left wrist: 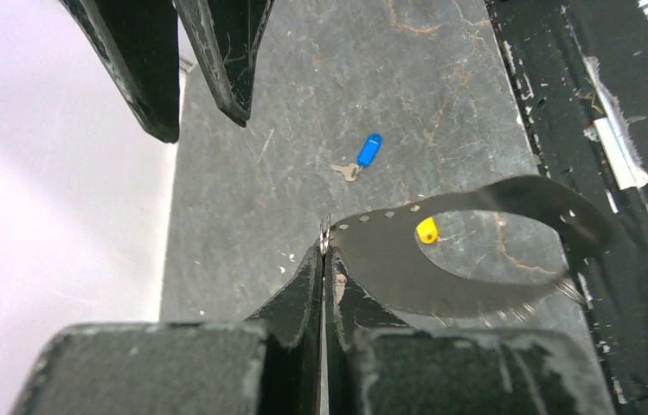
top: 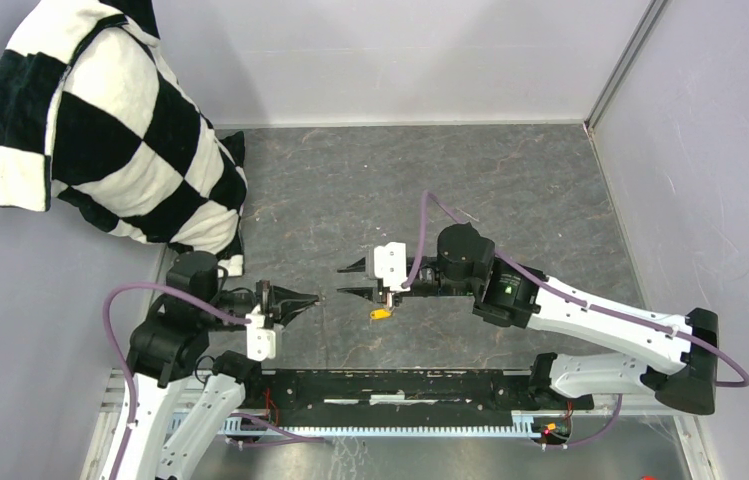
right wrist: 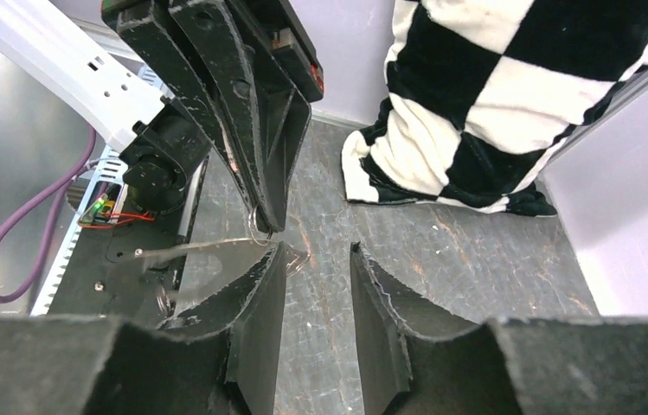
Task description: Put the keys on the keyring
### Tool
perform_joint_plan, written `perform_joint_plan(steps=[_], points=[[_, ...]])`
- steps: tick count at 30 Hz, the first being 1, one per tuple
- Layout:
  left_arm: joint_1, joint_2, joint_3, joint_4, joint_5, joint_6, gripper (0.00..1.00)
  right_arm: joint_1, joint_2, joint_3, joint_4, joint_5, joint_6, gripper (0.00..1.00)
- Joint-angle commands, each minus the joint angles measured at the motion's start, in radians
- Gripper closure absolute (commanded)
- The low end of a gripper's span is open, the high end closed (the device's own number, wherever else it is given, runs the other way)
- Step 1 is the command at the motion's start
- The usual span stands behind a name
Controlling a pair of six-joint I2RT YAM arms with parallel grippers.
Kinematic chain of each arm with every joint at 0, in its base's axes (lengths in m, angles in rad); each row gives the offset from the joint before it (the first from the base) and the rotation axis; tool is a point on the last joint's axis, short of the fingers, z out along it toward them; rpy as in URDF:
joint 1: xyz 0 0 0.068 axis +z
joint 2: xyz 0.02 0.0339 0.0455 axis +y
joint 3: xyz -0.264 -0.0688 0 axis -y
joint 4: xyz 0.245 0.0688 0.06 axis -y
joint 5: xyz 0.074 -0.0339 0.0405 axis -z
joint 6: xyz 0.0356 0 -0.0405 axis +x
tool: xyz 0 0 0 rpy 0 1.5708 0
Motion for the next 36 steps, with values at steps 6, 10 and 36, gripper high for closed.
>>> perform_joint_plan(steps=[6,10,36], points=[[0.001,-0.02,0.006,0.019,0.081,0.2,0.98,-0.01,-0.008,-0.065,0.132,-0.112,0.071,0.59],[0.001,0.004,0.028,0.019,0.088,0.144,0.98,-0.01,0.017,-0.059,0.15,-0.146,0.085,0.57],[0.001,0.064,0.079,0.019,0.092,-0.01,0.98,0.033,0.138,0.079,0.033,-0.074,0.006,0.73]])
